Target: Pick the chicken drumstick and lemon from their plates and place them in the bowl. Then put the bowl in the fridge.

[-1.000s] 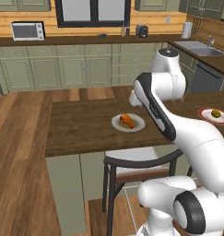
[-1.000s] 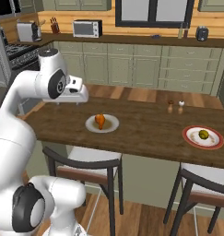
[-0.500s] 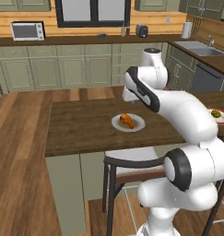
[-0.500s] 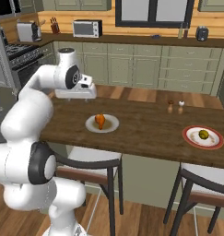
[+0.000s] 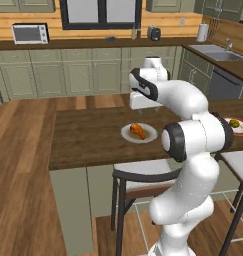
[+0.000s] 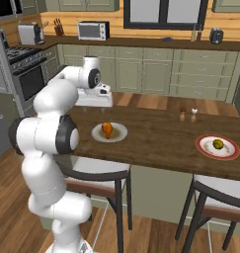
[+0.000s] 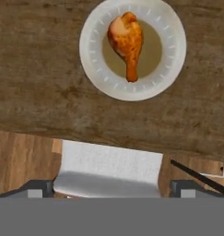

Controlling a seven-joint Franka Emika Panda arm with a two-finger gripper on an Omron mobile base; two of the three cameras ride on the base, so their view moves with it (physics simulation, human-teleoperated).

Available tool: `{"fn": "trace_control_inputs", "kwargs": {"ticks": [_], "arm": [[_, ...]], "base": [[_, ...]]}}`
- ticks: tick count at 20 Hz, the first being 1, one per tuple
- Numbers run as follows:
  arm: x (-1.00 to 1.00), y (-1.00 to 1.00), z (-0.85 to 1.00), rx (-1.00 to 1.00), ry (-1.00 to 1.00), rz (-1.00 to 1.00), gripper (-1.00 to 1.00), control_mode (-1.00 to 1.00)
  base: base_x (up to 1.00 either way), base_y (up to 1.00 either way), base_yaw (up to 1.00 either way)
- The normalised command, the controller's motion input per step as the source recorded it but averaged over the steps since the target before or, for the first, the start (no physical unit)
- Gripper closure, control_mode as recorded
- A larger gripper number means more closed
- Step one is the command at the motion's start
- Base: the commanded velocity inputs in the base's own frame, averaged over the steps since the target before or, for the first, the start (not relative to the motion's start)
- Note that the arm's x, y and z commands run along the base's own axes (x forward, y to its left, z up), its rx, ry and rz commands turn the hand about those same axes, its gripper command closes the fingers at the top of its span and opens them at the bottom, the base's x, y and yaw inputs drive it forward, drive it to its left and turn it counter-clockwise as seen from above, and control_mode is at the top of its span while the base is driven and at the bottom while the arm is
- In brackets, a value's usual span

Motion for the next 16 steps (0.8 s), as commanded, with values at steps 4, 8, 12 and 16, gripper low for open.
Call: {"fn": "trace_control_inputs", "kwargs": {"ticks": [4, 8, 12, 16], "arm": [[0.79, -0.17, -0.35, 0.00, 0.25, 0.00, -1.00, -1.00], [0.85, -0.04, -0.38, 0.00, 0.18, 0.00, -1.00, -1.00], [0.86, 0.00, -0.37, 0.00, 0.05, 0.00, -1.00, -1.00], [0.49, -0.03, -0.53, 0.00, -0.05, 0.00, -1.00, -1.00]], "base": [[0.00, 0.00, 0.00], [0.00, 0.00, 0.00], [0.00, 0.00, 0.00], [0.00, 0.00, 0.00]]}}
